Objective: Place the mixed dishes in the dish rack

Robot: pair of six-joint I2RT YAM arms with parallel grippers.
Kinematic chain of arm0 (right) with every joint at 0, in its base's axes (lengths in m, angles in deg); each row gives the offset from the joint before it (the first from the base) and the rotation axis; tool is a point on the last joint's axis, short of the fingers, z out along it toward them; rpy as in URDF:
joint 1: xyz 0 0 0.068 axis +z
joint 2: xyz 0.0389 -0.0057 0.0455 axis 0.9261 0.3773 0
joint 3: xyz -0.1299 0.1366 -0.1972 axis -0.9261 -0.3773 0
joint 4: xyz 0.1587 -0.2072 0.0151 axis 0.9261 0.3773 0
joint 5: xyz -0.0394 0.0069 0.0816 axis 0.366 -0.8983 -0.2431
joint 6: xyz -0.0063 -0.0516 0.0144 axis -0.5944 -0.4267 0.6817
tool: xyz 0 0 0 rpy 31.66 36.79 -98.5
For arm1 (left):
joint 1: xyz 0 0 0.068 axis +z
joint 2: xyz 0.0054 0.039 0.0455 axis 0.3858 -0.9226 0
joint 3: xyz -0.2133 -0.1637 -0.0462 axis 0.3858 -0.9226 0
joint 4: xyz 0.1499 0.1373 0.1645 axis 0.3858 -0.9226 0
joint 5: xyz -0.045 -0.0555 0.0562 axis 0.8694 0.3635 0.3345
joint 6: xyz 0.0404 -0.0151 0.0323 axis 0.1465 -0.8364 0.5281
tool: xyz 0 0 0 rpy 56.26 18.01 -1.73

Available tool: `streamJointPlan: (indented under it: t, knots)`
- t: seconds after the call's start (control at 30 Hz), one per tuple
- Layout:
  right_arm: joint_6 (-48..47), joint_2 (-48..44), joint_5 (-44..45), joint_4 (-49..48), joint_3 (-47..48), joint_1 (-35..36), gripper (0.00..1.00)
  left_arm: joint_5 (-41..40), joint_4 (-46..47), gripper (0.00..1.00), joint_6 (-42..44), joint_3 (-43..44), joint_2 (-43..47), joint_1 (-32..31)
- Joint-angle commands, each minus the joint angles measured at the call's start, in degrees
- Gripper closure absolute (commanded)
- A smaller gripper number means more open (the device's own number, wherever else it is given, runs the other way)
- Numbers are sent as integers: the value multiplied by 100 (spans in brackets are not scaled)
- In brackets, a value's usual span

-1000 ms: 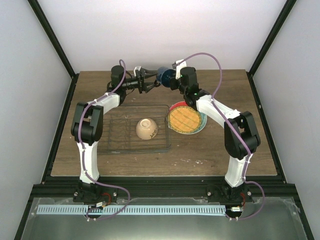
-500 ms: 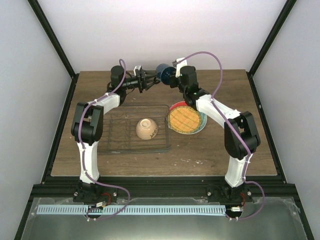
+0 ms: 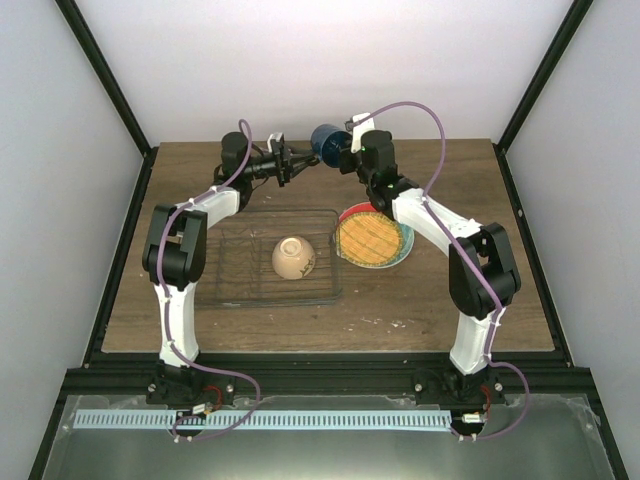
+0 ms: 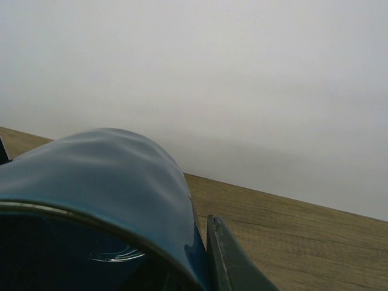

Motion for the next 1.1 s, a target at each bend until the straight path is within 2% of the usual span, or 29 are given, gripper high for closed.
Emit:
streamJointPlan:
  t: [0.0, 0.13, 0.57, 0.83, 0.97, 1.07]
  knots:
    - [-80, -177, -251, -109, 190, 82, 99, 176, 677, 95, 3, 208, -18, -34]
    - [-152, -182, -301, 10, 139, 82, 98, 174, 1045, 99, -178, 240, -95, -17]
    - [-171, -166, -496, 149, -18, 81, 73, -6, 1674, 100, -584, 474, -321, 129]
    - [-209, -378, -594, 252, -170, 82, 38, -6, 1187, 100, -43, 539, -319, 264]
    - [-220, -576, -533, 349, -314, 82, 31, -8, 607, 100, 494, 568, -278, 346]
    - [-263, -726, -369, 407, -451, 80, 29, -21, 330, 100, 841, 608, -256, 400]
